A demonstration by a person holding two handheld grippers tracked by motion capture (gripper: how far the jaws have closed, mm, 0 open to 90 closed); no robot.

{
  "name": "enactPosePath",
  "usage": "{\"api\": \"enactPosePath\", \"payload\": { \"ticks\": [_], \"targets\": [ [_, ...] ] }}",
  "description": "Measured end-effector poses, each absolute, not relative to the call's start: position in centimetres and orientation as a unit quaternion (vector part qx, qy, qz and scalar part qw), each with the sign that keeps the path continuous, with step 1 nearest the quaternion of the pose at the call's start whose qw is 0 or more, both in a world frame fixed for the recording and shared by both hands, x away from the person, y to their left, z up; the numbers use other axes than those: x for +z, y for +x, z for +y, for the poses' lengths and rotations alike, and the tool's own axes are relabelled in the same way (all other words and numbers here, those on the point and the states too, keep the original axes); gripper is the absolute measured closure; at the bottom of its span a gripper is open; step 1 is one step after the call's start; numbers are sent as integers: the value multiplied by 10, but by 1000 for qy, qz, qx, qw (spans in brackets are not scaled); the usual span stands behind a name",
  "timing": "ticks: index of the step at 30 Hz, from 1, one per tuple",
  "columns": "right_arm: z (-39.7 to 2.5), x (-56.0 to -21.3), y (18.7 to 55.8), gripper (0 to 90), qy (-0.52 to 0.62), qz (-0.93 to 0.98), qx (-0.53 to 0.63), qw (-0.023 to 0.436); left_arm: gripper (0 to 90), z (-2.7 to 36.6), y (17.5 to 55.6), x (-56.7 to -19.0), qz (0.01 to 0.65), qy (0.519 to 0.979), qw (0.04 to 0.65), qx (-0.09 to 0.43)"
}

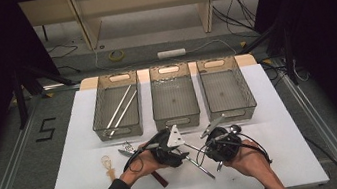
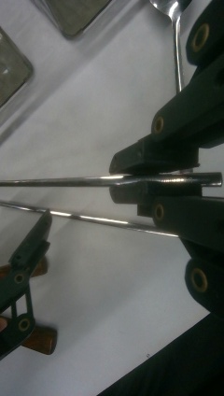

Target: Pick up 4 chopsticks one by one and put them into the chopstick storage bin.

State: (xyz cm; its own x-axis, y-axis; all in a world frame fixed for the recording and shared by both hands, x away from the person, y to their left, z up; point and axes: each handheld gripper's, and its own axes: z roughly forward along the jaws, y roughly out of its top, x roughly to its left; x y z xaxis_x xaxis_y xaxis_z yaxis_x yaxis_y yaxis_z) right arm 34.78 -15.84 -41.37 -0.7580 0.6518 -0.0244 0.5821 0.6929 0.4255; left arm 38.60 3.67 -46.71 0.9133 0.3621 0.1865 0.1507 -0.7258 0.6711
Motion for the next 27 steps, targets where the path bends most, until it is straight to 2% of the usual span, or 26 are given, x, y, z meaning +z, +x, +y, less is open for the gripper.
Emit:
{"api": "enactPosePath", "payload": {
  "ticks": [11,27],
  "targets": [
    [-158,-409,348,849,333,916,206,87,431,27,390,-466,109,919,341,167],
    [-161,-408,349,848,327,916,214,86,643,20,393,-466,62,929,318,180]
  ]
}}
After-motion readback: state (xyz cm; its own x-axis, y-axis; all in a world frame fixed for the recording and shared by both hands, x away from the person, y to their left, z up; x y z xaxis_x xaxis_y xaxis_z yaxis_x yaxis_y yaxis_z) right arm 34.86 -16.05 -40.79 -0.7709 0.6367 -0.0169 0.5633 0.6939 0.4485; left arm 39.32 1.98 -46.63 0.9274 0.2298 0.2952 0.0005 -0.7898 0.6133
